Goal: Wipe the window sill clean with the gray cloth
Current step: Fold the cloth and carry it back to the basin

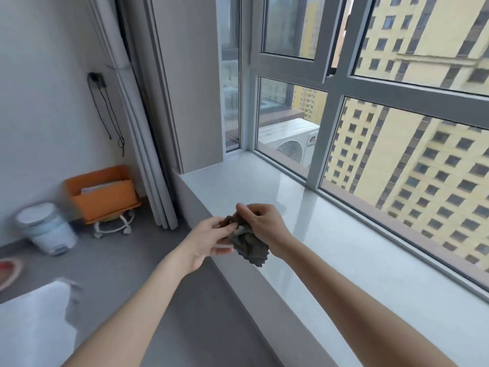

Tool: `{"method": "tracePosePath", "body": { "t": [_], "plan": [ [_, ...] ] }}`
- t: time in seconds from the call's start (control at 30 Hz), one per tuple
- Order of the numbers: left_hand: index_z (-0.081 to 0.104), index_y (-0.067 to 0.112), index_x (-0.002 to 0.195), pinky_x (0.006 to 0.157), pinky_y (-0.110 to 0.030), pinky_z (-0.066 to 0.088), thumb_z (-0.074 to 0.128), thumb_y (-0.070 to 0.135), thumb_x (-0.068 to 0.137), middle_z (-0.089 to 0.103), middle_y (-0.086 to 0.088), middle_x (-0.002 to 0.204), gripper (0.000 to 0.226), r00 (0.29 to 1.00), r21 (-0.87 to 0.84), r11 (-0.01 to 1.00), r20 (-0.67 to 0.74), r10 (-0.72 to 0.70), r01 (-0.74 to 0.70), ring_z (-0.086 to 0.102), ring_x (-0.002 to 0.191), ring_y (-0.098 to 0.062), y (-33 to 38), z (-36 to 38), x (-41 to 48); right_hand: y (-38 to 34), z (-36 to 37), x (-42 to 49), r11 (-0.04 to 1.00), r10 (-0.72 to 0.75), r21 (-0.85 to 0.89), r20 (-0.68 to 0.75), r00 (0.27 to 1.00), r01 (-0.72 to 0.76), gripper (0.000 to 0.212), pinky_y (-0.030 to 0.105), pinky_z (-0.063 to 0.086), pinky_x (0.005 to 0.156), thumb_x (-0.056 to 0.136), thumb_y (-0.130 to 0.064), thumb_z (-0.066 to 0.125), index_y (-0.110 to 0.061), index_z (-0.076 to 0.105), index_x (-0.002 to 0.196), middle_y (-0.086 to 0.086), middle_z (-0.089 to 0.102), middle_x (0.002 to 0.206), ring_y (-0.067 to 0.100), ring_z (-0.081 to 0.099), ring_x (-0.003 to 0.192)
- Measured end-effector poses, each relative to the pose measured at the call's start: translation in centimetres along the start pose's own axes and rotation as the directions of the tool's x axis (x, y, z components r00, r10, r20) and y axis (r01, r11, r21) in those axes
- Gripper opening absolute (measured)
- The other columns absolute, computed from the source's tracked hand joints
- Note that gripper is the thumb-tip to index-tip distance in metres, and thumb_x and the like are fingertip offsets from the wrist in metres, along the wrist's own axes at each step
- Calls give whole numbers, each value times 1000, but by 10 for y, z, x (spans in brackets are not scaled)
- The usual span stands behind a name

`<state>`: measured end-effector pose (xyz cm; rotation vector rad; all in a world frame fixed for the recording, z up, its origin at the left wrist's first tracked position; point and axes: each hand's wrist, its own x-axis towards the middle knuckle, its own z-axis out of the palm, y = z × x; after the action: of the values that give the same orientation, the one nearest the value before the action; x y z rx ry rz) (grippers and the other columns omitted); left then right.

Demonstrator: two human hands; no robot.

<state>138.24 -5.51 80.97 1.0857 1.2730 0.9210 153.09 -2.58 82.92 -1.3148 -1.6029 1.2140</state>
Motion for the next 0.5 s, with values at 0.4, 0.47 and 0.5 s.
{"method": "tracePosePath", "body": {
  "t": [0.4, 0.47, 0.5],
  "plan": [
    [65, 15, 92, 81, -31, 50, 62, 18, 86, 65, -4, 93, 8, 901, 90, 996, -433, 25, 16, 60, 89, -15, 62, -183, 126, -54, 89, 230, 993, 37, -117, 490, 871, 24, 29, 12, 43, 48, 83, -43, 66, -17, 68, 95, -2, 68, 84, 7, 61, 67],
    [65, 12, 97, 86, -32, 47, 61, 20, 86, 64, -2, 96, 13, 884, 60, 998, -467, 8, 23, 58, 90, -12, 65, -218, 138, -63, 116, 265, 993, 42, -115, 590, 806, 33, 29, 17, 50, 60, 82, -39, 70, -17, 66, 100, 1, 69, 93, 10, 65, 75],
    [64, 11, 99, 89, -33, 46, 60, 20, 87, 65, -2, 99, 16, 882, 38, 999, -471, -9, 30, 58, 92, -13, 64, -236, 141, -67, 132, 280, 993, 43, -115, 639, 768, 39, 37, 23, 54, 70, 80, -38, 72, -15, 64, 108, 4, 69, 101, 14, 66, 83]
  ]
}}
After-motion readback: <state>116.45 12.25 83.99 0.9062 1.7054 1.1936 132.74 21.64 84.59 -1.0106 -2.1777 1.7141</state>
